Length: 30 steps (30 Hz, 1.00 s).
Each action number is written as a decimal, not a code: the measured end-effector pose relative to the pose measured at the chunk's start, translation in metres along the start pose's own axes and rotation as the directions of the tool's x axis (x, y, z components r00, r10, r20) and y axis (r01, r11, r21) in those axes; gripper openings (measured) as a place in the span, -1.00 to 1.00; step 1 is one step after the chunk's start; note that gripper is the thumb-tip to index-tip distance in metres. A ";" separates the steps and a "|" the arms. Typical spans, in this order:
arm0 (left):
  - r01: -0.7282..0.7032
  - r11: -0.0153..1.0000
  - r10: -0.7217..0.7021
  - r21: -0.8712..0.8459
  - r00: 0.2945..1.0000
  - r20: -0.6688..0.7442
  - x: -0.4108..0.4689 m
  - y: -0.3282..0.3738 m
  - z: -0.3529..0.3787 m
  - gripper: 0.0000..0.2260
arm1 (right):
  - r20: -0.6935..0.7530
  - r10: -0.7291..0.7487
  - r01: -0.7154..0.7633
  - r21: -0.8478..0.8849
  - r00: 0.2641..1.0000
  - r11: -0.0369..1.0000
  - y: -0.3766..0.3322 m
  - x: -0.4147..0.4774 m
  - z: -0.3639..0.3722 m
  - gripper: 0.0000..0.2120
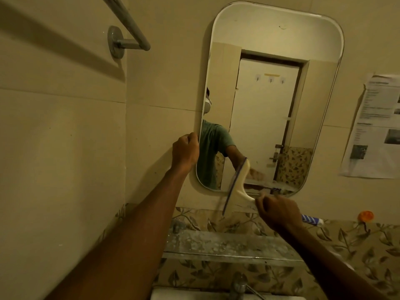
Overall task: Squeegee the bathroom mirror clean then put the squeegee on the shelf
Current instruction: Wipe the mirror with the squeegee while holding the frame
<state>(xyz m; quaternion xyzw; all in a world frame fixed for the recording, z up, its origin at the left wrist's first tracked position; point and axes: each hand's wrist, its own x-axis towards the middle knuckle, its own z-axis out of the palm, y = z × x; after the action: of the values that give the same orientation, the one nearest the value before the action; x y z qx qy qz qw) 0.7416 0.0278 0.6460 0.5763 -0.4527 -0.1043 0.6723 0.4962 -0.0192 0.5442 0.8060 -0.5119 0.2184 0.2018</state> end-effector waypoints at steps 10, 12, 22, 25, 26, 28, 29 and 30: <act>-0.010 0.998 0.008 -0.057 0.999 -0.045 -0.004 -0.006 0.003 -0.69 | 0.011 0.015 -0.016 0.162 1.000 0.987 -0.020 0.020 0.000 -0.61; -0.005 0.998 0.002 -0.064 0.999 -0.042 -0.003 -0.007 0.003 -0.68 | 0.029 0.108 -0.111 0.137 0.994 0.984 0.005 0.011 0.002 -0.59; 0.026 0.998 -0.026 -0.054 1.000 0.001 -0.003 -0.004 -0.001 -0.66 | -0.108 -0.111 0.121 0.096 0.988 0.988 -0.058 0.018 -0.009 -0.58; 0.044 0.997 -0.043 -0.058 0.999 0.021 -0.003 -0.004 -0.003 -0.65 | -0.119 -0.111 0.124 0.112 0.987 0.986 -0.084 0.034 -0.012 -0.54; 0.049 0.997 -0.047 -0.057 0.999 0.026 -0.003 -0.003 -0.003 -0.64 | -0.090 -0.094 0.106 0.137 0.991 0.985 -0.082 0.036 -0.010 -0.54; 0.058 0.997 -0.056 -0.059 0.998 0.043 -0.003 -0.001 -0.004 -0.64 | -0.036 -0.052 0.058 0.193 0.998 0.979 -0.065 0.035 -0.005 -0.56; 0.063 0.996 -0.059 -0.062 0.997 0.050 -0.004 0.000 -0.004 -0.64 | -0.010 -0.035 0.036 0.205 0.999 0.978 -0.052 0.032 -0.003 -0.58; 0.062 0.996 -0.059 -0.066 0.997 0.055 -0.004 0.000 -0.004 -0.65 | 0.014 -0.015 0.012 0.202 1.000 0.979 -0.038 0.029 0.000 -0.59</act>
<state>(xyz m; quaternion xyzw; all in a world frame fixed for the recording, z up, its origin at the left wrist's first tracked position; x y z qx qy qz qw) 0.7423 0.0334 0.6442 0.5638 -0.4489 -0.1549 0.6757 0.5413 -0.0252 0.5565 0.8274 -0.4830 0.2616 0.1166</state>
